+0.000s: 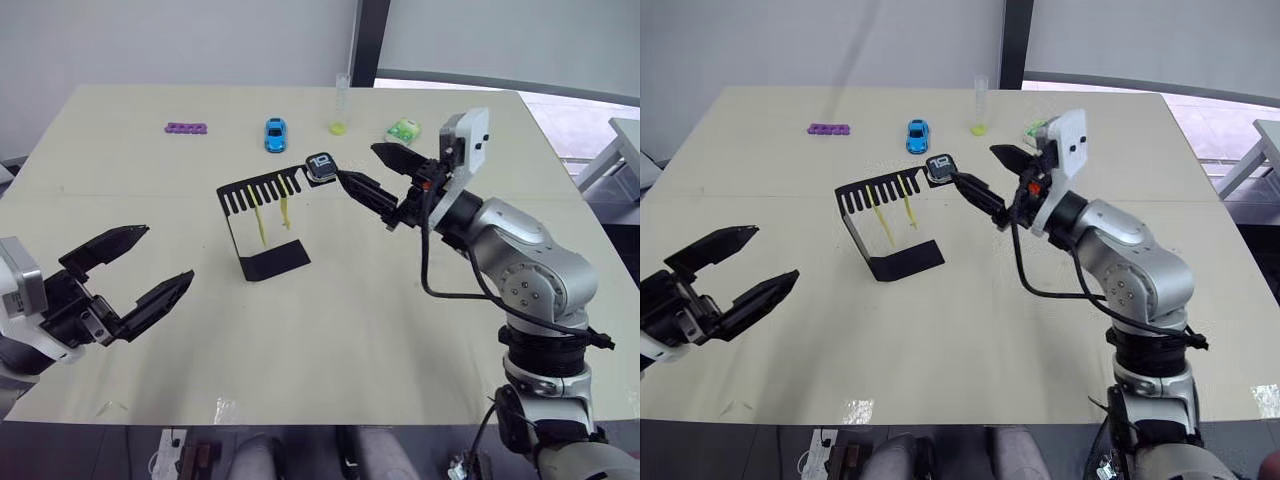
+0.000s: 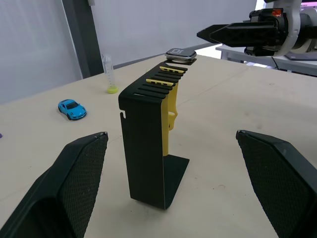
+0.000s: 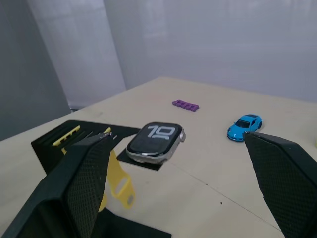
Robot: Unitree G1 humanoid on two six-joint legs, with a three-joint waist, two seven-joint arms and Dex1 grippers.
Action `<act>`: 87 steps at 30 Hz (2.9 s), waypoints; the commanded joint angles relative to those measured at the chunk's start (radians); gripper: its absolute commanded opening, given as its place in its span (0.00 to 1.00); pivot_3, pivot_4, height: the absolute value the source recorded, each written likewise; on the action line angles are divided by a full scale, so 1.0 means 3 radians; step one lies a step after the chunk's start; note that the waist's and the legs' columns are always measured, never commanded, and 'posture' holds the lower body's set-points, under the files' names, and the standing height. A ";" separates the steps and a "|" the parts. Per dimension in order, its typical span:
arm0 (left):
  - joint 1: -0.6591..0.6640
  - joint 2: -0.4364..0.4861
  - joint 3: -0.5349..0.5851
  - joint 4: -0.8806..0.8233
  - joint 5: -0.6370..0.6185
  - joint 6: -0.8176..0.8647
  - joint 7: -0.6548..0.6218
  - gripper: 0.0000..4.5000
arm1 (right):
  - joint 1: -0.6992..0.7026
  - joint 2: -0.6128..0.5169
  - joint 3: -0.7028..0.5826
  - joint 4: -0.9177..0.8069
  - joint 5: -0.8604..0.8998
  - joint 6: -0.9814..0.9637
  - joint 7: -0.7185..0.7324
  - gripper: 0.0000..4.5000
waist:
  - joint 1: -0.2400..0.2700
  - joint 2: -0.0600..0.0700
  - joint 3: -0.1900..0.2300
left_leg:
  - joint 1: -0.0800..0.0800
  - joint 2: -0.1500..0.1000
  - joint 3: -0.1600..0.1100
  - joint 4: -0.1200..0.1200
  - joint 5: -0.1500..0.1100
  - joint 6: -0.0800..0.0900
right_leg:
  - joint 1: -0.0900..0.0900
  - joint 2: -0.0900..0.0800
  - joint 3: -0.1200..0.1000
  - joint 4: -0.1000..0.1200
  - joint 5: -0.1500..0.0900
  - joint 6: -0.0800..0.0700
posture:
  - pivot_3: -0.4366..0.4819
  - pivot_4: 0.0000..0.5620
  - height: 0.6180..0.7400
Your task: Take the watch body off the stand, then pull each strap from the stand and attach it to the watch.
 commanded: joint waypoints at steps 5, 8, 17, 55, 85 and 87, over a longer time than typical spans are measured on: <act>-0.0088 0.0018 -0.0177 -0.0035 0.0050 -0.0021 -0.0030 0.99 | -0.0111 0.0323 0.0279 -0.0480 -0.0250 0.0222 -0.0735 1.00 | -0.0006 -0.0002 -0.0001 | -0.0002 -0.0002 0.0003 0.0000 0.0001 0.0001 | -0.0003 0.0000 0.0003 0.0001 0.0000 0.0000 | 0.48 0.27 1.00; -0.0127 0.0028 -0.0222 -0.0031 0.0050 -0.0007 -0.0036 0.99 | -0.0134 0.0403 0.0353 -0.0490 -0.0361 0.0271 -0.0875 1.00 | -0.0006 -0.0003 -0.0002 | -0.0003 -0.0002 0.0004 0.0000 0.0002 0.0000 | -0.0008 0.0000 0.0004 0.0003 0.0000 0.0000 | 0.48 0.27 1.00; -0.0205 0.0027 -0.0297 -0.0034 0.0064 0.0022 -0.0027 0.99 | -0.0233 0.0539 0.0555 -0.0342 -0.0645 0.0254 -0.0944 1.00 | -0.0057 -0.0006 -0.0003 | -0.0014 -0.0004 0.0008 0.0000 0.0004 0.0001 | -0.0023 0.0000 0.0008 0.0009 0.0000 0.0000 | 0.48 0.27 1.00; -0.0111 0.0015 -0.0237 -0.0156 0.0083 0.0109 0.0015 0.99 | -0.0340 0.0903 0.0669 0.0084 -0.1004 0.0022 -0.0822 1.00 | -0.0093 -0.0007 -0.0004 | -0.0014 -0.0006 0.0008 0.0000 0.0006 0.0000 | -0.0026 -0.0001 0.0009 0.0017 0.0000 0.0000 | 0.48 0.27 1.00; -0.0047 -0.0013 -0.0231 -0.0200 0.0132 0.0063 0.0035 1.00 | -0.0340 0.0934 0.0442 -0.0045 -0.0841 -0.0444 -0.0595 0.33 | -0.0092 -0.0007 -0.0004 | -0.0014 -0.0007 0.0008 0.0000 0.0006 0.0000 | -0.0026 -0.0002 0.0009 0.0016 0.0000 0.0000 | 0.48 0.27 1.00; -0.0104 0.0018 -0.0291 -0.0175 0.0136 0.0060 -0.0006 1.00 | -0.0267 0.0692 0.0290 -0.0144 -0.0835 -0.0563 -0.0436 0.33 | -0.0090 -0.0007 -0.0004 | -0.0014 -0.0007 0.0008 0.0000 0.0006 0.0000 | -0.0026 -0.0002 0.0009 0.0017 0.0000 0.0000 | 0.48 0.27 1.00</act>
